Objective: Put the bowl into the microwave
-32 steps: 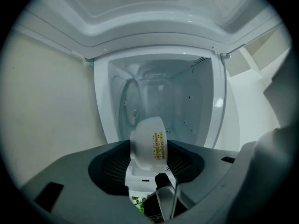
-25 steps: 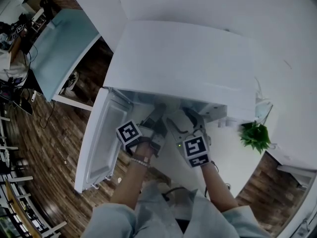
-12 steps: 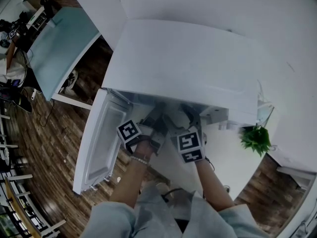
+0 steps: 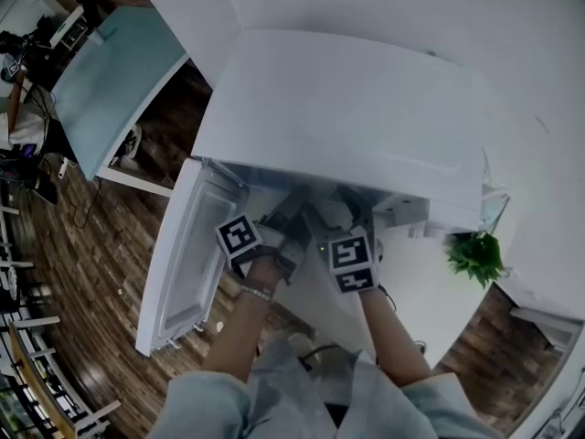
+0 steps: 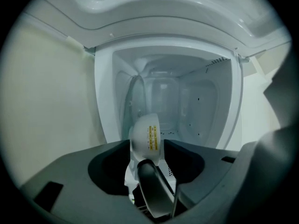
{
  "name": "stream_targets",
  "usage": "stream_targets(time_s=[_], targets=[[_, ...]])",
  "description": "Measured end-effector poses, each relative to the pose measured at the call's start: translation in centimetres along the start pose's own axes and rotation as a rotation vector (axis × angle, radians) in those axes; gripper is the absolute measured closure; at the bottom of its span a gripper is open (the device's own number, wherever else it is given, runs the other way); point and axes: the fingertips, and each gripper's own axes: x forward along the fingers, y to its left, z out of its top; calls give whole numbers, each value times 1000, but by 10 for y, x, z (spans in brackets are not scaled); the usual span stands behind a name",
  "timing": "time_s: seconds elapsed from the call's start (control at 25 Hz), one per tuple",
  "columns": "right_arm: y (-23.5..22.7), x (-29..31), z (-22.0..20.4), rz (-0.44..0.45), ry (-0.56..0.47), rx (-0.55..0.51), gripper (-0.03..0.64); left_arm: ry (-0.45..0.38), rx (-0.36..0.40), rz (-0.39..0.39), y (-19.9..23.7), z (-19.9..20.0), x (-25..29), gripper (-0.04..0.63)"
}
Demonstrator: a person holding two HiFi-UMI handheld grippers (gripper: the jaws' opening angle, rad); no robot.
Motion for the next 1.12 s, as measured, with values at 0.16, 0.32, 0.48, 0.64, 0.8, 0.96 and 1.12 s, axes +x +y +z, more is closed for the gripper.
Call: stream_targets(time_s=[0.16,0.32,0.48,0.64,0.8,0.96,1.12], targets=[[-6,7,0,-18,8,13,345,-4,10,-11,-5,2,-5,374],[-13,14,2,-34,5,26,348,-13,17,-4,-3,2,-15,374],[-18,18,4,-41,1,32,351,-23,29,13,0,1,-29,374],[-17,16,5,-25,-8,44,351,-44,51,40,-1,1,-41,376],[-9,2,5,-19,-10,37,351,-44,105,28,-11,-2,-49,398],[1,-20,11,-19,-30,24,356,-44,173,18,-23,-6,-59,477],[11,-47,25,-24,-81,-5,432,-46,304,-24,-45,-14,-65,539]])
